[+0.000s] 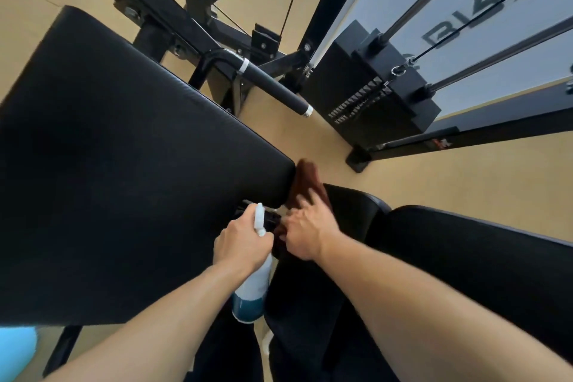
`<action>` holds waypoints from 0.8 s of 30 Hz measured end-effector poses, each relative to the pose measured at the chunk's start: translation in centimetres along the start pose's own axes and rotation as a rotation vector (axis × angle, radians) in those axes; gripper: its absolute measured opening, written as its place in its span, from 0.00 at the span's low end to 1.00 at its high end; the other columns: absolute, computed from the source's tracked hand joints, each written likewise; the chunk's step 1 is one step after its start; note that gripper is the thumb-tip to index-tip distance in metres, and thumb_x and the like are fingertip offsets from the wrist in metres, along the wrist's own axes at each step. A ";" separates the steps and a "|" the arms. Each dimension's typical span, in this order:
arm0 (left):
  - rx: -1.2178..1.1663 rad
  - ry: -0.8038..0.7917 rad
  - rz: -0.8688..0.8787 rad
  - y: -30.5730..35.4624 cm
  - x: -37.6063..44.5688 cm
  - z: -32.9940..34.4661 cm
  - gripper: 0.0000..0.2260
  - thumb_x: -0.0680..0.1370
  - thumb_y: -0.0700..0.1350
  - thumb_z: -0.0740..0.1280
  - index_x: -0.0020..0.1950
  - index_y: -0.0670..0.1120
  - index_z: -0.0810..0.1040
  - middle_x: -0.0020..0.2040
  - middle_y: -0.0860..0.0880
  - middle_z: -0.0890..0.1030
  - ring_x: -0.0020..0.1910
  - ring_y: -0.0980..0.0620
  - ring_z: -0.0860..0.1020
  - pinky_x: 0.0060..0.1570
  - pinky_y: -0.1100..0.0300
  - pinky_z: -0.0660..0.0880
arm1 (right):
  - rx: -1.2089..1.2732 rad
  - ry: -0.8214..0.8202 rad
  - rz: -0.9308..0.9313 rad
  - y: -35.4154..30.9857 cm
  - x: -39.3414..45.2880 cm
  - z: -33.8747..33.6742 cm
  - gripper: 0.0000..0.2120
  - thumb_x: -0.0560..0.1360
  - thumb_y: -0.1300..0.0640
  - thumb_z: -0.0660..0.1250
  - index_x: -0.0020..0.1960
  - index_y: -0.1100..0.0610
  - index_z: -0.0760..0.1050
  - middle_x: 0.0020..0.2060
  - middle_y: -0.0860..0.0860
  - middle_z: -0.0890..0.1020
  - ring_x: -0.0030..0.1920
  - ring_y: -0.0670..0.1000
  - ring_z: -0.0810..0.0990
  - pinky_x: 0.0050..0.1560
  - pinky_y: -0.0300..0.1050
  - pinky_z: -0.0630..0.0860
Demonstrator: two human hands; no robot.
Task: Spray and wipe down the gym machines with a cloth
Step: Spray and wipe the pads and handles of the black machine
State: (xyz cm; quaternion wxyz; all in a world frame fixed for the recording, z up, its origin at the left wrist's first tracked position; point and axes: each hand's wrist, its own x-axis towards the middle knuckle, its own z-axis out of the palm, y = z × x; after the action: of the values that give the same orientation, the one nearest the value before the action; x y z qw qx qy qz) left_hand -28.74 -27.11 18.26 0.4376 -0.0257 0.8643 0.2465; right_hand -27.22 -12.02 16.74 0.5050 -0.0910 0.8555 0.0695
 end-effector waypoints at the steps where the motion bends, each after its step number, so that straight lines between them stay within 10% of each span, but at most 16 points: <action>1: -0.021 0.019 -0.013 -0.2 -0.5 -0.2 0.21 0.76 0.50 0.64 0.68 0.60 0.70 0.48 0.53 0.82 0.46 0.47 0.79 0.49 0.49 0.78 | 0.009 -0.025 -0.031 -1.6 -0.7 1.0 0.26 0.85 0.42 0.53 0.80 0.48 0.67 0.80 0.53 0.67 0.83 0.62 0.53 0.80 0.67 0.40; 11: -0.033 0.255 -0.041 -4.9 -9.8 0.8 0.12 0.80 0.48 0.64 0.64 0.55 0.72 0.43 0.53 0.78 0.34 0.55 0.71 0.34 0.59 0.65 | -0.085 -0.076 -0.189 -10.8 -8.5 6.6 0.24 0.85 0.44 0.55 0.79 0.49 0.67 0.80 0.52 0.67 0.82 0.61 0.57 0.80 0.68 0.46; 24: -0.419 0.396 0.079 -6.2 -32.2 8.7 0.13 0.80 0.48 0.66 0.63 0.59 0.73 0.55 0.50 0.80 0.50 0.51 0.79 0.50 0.53 0.82 | -0.406 0.212 -0.023 -13.1 -31.6 9.2 0.26 0.85 0.46 0.60 0.80 0.55 0.66 0.76 0.55 0.72 0.77 0.60 0.67 0.78 0.60 0.61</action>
State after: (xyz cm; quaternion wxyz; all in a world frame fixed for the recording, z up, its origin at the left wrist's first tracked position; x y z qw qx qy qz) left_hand -0.82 -34.15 36.28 0.2354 -0.1295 0.8634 0.4269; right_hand -1.44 -20.17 39.65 0.3845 -0.2070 0.8712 0.2244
